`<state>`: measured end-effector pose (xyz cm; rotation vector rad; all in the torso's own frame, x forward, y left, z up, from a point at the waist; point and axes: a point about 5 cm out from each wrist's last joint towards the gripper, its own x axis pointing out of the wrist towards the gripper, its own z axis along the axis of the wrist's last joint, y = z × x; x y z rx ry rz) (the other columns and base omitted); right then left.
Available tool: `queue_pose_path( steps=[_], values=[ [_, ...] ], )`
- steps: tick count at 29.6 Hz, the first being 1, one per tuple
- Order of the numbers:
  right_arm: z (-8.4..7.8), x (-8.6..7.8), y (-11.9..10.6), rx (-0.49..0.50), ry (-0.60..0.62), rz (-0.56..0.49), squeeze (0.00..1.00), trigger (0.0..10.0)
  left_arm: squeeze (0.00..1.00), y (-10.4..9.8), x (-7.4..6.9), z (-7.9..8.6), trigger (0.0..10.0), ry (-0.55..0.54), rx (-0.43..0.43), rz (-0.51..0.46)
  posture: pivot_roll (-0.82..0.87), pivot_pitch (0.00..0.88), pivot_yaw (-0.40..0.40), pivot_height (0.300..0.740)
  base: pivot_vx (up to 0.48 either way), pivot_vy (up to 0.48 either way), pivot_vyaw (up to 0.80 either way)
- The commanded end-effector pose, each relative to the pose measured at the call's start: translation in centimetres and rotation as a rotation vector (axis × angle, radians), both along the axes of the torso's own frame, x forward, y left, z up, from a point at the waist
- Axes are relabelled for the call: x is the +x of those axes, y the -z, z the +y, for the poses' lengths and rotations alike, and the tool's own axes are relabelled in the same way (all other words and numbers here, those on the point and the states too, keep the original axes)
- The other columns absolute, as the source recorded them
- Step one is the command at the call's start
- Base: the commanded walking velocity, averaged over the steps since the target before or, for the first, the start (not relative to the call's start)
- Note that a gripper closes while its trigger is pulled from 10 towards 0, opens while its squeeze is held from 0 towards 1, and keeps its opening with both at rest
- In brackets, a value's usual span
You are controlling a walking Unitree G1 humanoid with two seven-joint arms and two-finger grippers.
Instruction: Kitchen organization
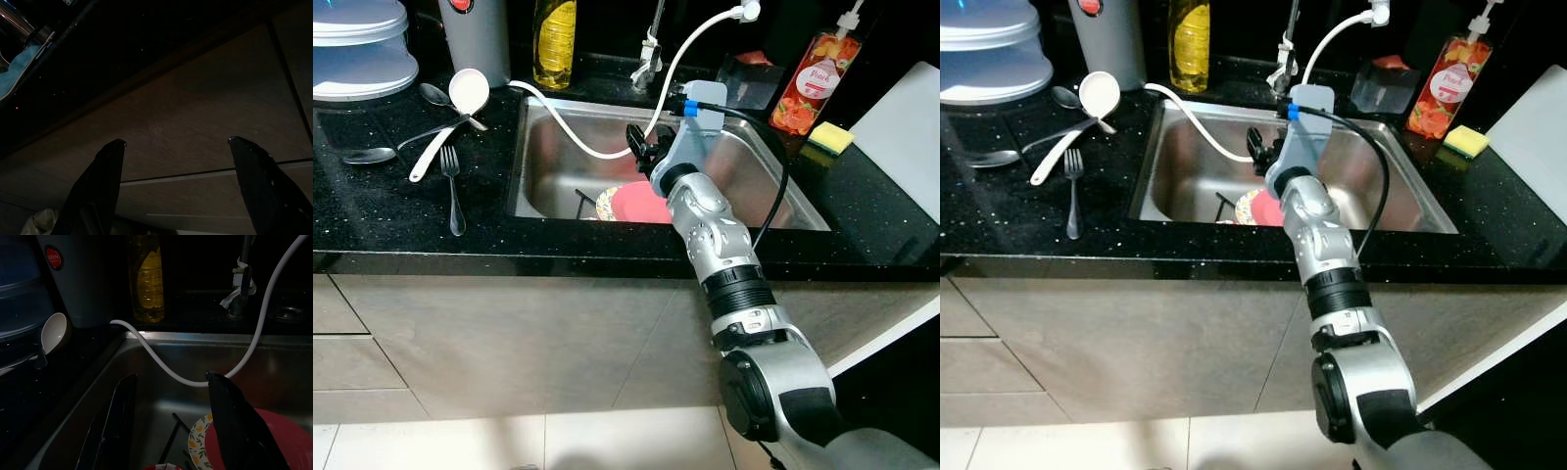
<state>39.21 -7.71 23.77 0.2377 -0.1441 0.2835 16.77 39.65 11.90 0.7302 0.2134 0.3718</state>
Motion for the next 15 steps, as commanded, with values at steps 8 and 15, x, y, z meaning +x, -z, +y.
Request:
queue_pose_path(
  steps=[8, 15],
  values=[
    [-0.22, 0.10, 0.21, 0.002, 0.010, 0.008, 0.00, 10.0, 0.00, 0.80, -0.28, -0.23, 10.0, -0.005, -0.032, 0.013, 0.31, 0.000, -0.123, 0.740, 0.000, 0.000, 0.00],
    [-0.28, 0.09, 0.22, 0.002, 0.012, 0.007, 0.00, 10.0, 0.00, 0.85, -0.25, -0.30, 10.0, 0.003, -0.033, 0.020, 0.31, 0.000, -0.123, 0.740, 0.000, 0.000, 0.00]
  ],
)
